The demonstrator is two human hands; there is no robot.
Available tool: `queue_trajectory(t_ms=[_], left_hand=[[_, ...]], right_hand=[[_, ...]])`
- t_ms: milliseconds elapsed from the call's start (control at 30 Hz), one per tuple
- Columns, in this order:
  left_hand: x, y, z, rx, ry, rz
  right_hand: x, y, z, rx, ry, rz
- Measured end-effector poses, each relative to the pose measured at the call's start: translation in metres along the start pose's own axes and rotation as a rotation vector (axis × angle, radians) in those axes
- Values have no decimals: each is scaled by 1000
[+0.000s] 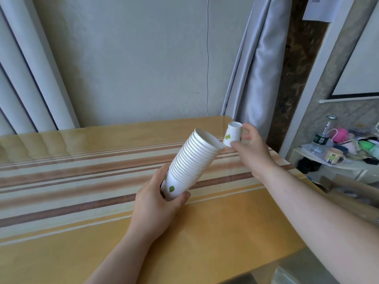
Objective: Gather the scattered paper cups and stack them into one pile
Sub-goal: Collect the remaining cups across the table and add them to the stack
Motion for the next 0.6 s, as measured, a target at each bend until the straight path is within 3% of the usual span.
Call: queue_trajectory(t_ms=[167,433,600], left_hand=[[-2,2,0,-10,1,-11],[-2,4,-2,-20,22,-23],[0,3,-6,-32,45,-27]], right_hand=[[-19,77,-39,-27,-420,42],[-28,103,-46,33,-724,228],[-4,84,-28,141,-842,85]])
Point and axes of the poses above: each hand's wrist, its own y-axis towards the middle knuckle, its own x-axis out of the back of the hand, z = x × y, the point moved 6 cm from there along y, towards the middle knuckle, and after that the axes turned 14 degrees about y, right-handed, at the moved point
